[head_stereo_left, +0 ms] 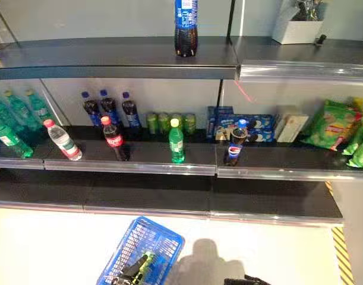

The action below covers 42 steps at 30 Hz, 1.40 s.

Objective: Pick up the drink and place into the basket.

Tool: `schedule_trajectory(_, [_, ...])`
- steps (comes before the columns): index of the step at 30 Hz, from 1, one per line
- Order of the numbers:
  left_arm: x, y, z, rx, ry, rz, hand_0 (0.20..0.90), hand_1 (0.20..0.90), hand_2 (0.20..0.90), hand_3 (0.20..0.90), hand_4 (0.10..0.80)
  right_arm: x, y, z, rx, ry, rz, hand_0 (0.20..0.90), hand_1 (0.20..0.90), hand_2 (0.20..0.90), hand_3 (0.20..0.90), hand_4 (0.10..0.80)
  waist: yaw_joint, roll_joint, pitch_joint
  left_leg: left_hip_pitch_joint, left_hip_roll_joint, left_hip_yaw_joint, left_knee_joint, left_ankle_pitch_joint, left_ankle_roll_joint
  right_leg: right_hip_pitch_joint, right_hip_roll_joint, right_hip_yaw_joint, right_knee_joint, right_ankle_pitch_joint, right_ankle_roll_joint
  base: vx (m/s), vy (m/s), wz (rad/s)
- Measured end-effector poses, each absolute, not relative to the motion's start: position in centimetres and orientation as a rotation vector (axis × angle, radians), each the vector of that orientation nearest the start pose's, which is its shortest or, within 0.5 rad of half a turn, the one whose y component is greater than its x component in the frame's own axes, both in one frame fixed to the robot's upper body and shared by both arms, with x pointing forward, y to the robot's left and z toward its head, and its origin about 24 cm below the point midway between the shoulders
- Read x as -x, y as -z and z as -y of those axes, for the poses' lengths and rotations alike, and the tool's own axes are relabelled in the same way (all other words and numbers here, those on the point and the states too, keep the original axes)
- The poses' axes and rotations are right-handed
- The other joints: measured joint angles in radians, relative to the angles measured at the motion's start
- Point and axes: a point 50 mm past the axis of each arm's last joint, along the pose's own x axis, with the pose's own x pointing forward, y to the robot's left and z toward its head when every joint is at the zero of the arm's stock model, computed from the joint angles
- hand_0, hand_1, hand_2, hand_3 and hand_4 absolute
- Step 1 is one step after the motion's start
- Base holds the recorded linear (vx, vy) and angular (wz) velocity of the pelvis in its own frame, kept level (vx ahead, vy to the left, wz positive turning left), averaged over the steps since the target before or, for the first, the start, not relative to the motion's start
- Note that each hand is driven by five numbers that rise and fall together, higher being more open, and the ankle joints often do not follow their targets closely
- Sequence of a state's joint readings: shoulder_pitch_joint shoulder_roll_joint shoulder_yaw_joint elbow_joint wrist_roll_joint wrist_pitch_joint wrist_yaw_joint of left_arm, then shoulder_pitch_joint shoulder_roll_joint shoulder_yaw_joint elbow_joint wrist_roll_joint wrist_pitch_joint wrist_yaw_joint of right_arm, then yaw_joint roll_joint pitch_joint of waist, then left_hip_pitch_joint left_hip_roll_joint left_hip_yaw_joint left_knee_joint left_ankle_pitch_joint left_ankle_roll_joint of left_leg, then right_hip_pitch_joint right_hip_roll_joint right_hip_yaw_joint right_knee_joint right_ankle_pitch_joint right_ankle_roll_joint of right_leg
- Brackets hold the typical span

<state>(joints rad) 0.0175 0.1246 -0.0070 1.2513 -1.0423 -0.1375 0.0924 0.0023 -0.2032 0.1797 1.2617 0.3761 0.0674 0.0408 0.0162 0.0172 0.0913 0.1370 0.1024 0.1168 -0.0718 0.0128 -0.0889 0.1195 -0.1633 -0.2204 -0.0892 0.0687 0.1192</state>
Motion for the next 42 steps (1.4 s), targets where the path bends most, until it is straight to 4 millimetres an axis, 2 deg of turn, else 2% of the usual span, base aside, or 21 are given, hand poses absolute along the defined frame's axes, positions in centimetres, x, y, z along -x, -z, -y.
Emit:
schedule_trajectory(2, [-7.9,16.8,-21.1,0.681,-0.833,-1.010,0.300,0.300,0.300,0.200,0.100,-7.1,17.0,21.5,-0.080,0.187,-1.323,0.900,0.900,0.900,0.900,0.800,0.008,0.002,-0.002,-0.005,0.001,-0.015,0.002,0.003,-0.005,0.005,0.002,-0.024,0.003,-0.001,-0.001,-0.010,0.046,0.17])
schedule_trajectory(9, [-7.5,16.7,-21.6,0.682,-0.859,-0.999,0.300,0.300,0.300,0.200,0.100,-6.8,17.1,21.1,-0.095,0.188,-1.316,0.900,0.900,0.900,0.900,0.800,0.005,-0.017,-0.016,0.004,-0.005,-0.017,-0.015,0.004,-0.002,0.010,-0.007,-0.022,0.003,-0.005,0.005,0.006,0.072,0.02])
schedule_trajectory(18, [-8.1,16.5,-22.1,0.674,-0.852,-0.988,0.300,0.300,0.300,0.200,0.100,-6.8,17.2,20.4,-0.061,0.172,-1.293,0.900,0.900,0.900,0.900,0.800,-0.001,-0.039,-0.030,0.003,-0.008,-0.010,-0.019,0.002,0.001,0.005,-0.011,-0.019,0.003,-0.005,0.007,-0.031,0.023,-0.02])
schedule_trajectory(23, [-8.2,16.5,-22.0,0.672,-0.847,-0.992,0.300,0.300,0.300,0.200,0.100,-7.6,16.9,20.4,0.015,0.133,-1.224,0.900,0.900,0.900,0.900,0.800,-0.010,-0.045,-0.033,0.002,-0.007,-0.010,-0.019,0.002,0.002,0.003,-0.011,-0.019,0.003,-0.005,0.007,-0.020,-0.003,0.00])
schedule_trajectory(24, [-8.1,16.6,-22.0,0.670,-0.850,-0.995,0.300,0.300,0.300,0.200,0.100,-8.2,16.6,20.3,0.095,0.069,-1.156,0.900,0.900,0.900,0.900,0.800,-0.019,-0.043,-0.032,0.001,-0.007,-0.009,-0.019,0.002,0.002,0.001,-0.010,-0.018,0.003,-0.005,0.007,0.000,0.000,0.00])
schedule_trajectory(27, [-8.4,16.5,-21.9,0.666,-0.842,-0.992,0.300,0.300,0.300,0.200,0.100,-8.8,16.3,19.9,0.145,0.023,-1.111,0.900,0.900,0.900,0.900,0.800,-0.018,-0.053,-0.037,0.000,-0.005,-0.007,-0.017,0.002,0.002,0.002,-0.008,-0.019,0.004,-0.005,0.008,-0.075,-0.110,-0.02])
schedule_trajectory(29, [-8.8,16.1,-22.0,0.662,-0.837,-0.972,0.300,0.300,0.300,0.200,0.100,-11.6,12.5,18.7,0.267,-0.156,-0.850,0.900,0.900,0.900,0.900,0.800,-0.027,-0.057,-0.015,0.001,-0.003,0.000,-0.019,0.002,0.001,-0.004,-0.003,-0.015,0.003,-0.001,0.007,-0.068,-0.087,-0.08])
schedule_trajectory(32, [-8.3,16.0,-22.5,0.637,-0.855,-0.992,0.300,0.300,0.300,0.200,0.100,-15.1,8.0,17.7,0.276,-0.229,-0.607,0.900,0.900,0.900,0.900,0.800,-0.049,-0.069,-0.017,0.001,0.002,0.001,-0.020,0.003,-0.002,-0.004,-0.002,-0.015,0.003,0.000,0.005,-0.023,-0.027,-0.02])
schedule_trajectory(35, [-8.2,15.8,-23.3,0.630,-0.862,-0.986,0.300,0.300,0.300,0.200,0.100,-18.7,2.8,18.1,0.325,-0.283,-0.329,0.900,0.900,0.900,0.900,0.800,-0.049,-0.087,-0.025,-0.001,0.002,0.013,-0.020,0.002,-0.001,-0.012,-0.002,0.006,0.003,0.000,0.004,0.008,-0.003,-0.09])
schedule_trajectory(39, [-7.6,15.9,-23.7,0.644,-0.883,-0.979,0.300,0.300,0.300,0.200,0.100,-20.4,-1.9,19.2,0.349,-0.266,-0.115,0.900,0.900,0.900,0.900,0.800,-0.059,-0.102,-0.032,0.001,-0.004,0.017,-0.019,-0.001,0.003,-0.015,-0.007,0.008,0.003,0.002,0.007,0.027,0.020,-0.03])
schedule_trajectory(42, [-7.0,16.1,-23.5,0.663,-0.891,-0.967,0.300,0.300,0.300,0.200,0.100,-21.0,-5.1,19.8,0.321,-0.193,0.035,0.900,0.900,0.900,0.900,0.800,-0.075,-0.093,-0.027,0.007,-0.006,0.025,-0.020,-0.002,0.004,-0.018,-0.010,0.010,0.003,0.003,0.009,0.046,0.047,-0.07])
